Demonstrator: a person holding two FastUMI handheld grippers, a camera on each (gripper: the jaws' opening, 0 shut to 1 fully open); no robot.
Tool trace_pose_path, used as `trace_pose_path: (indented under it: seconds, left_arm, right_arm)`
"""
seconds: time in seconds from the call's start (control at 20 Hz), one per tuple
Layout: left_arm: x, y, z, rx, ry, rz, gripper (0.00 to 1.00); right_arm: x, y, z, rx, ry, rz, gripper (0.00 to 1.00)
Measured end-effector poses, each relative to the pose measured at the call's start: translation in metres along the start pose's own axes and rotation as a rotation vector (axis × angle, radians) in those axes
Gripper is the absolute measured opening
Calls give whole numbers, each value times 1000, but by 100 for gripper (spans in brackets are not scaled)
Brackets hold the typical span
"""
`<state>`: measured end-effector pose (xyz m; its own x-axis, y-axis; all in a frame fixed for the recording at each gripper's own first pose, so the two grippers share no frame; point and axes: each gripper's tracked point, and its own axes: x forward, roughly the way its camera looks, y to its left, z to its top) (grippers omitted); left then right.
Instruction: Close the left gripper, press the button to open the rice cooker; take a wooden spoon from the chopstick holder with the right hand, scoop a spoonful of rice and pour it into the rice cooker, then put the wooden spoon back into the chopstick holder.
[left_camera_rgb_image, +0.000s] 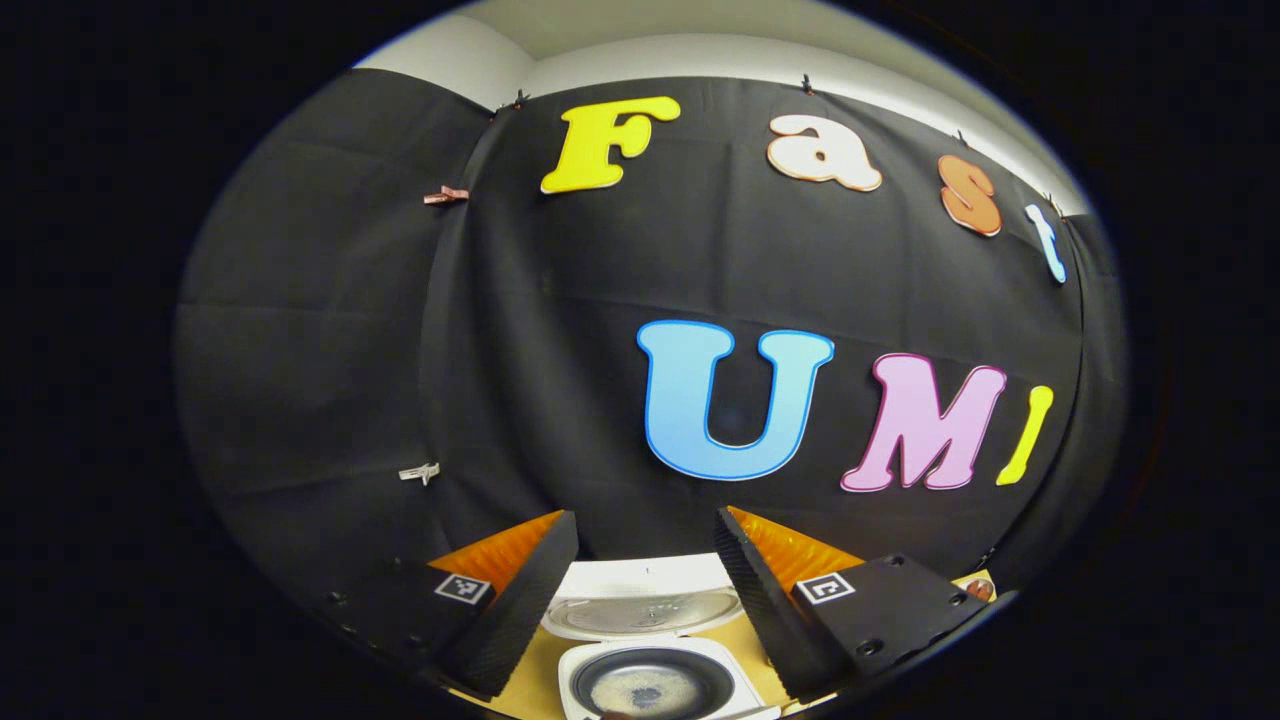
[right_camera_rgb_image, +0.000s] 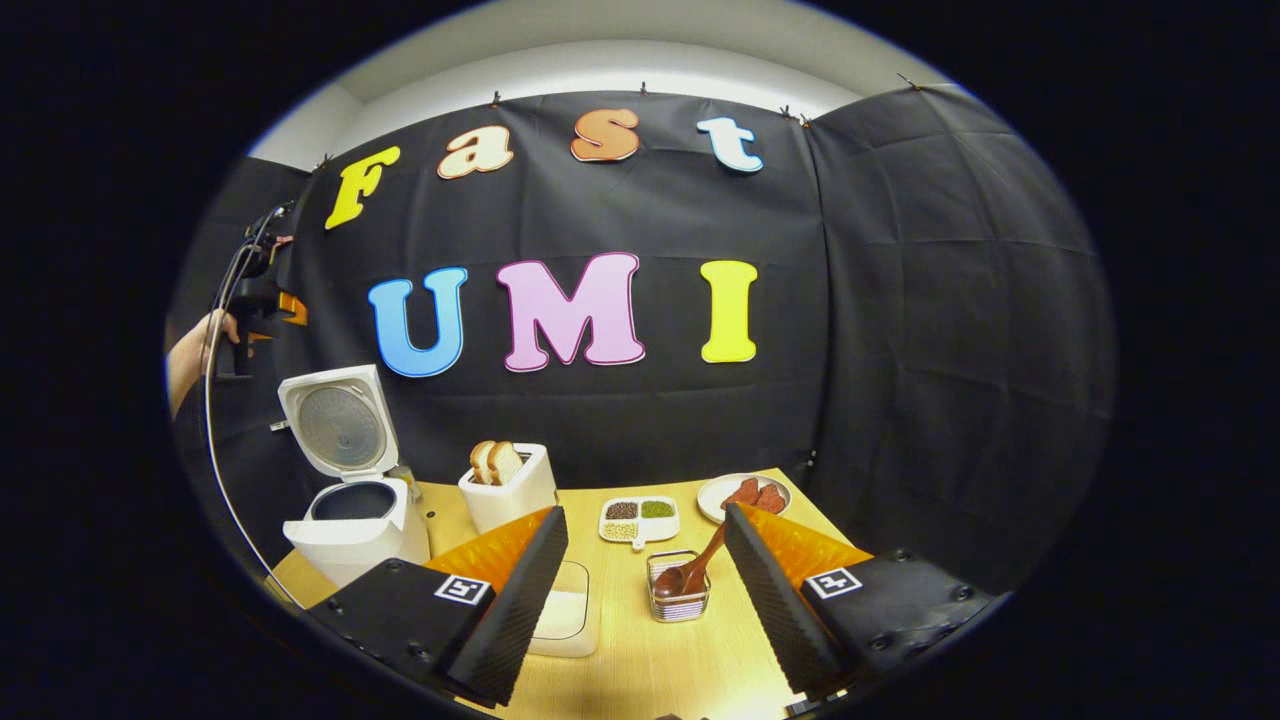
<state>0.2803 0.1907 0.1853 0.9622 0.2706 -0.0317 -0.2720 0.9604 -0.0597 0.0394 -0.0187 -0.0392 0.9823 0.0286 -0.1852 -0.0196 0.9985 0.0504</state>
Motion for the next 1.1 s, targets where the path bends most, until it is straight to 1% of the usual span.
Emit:
trace_pose_path:
  seconds: [0.15,0.25,0.4,0.45,0.55,0.6,0.65,0.7,0.75,0.9,1.1]
  left_arm:
    - [39,-2,-22,-15,46,12,95]
    - [59,-8,-31,-50,51,-9,95]
    - [80,-7,-46,-84,73,13,95]
    - [86,-6,-54,-74,92,22,95]
    - [93,1,-72,-24,152,65,95]
    - [95,2,-81,-6,184,80,95]
    - [92,2,-84,16,195,97,95]
    - [92,0,-85,37,205,104,98]
    - [88,0,-87,54,230,119,97]
    - [73,-2,-93,40,263,141,99]
    - [44,-10,-107,46,308,136,99]
  right_arm:
    - [2,1,-9,5,30,17,98]
    - [3,-2,-14,-4,50,24,98]
    - [3,-7,-17,-15,64,24,99]
    - [3,-7,-18,-14,67,26,99]
    - [4,-8,-21,-8,73,28,98]
    - [4,-8,-21,-6,74,31,98]
    - [5,-8,-23,-4,74,34,98]
    - [6,-7,-23,-5,74,37,98]
    - [8,-7,-26,-7,77,37,98]
    - [10,2,-31,11,90,59,98]
    - [9,16,-45,7,109,101,98]
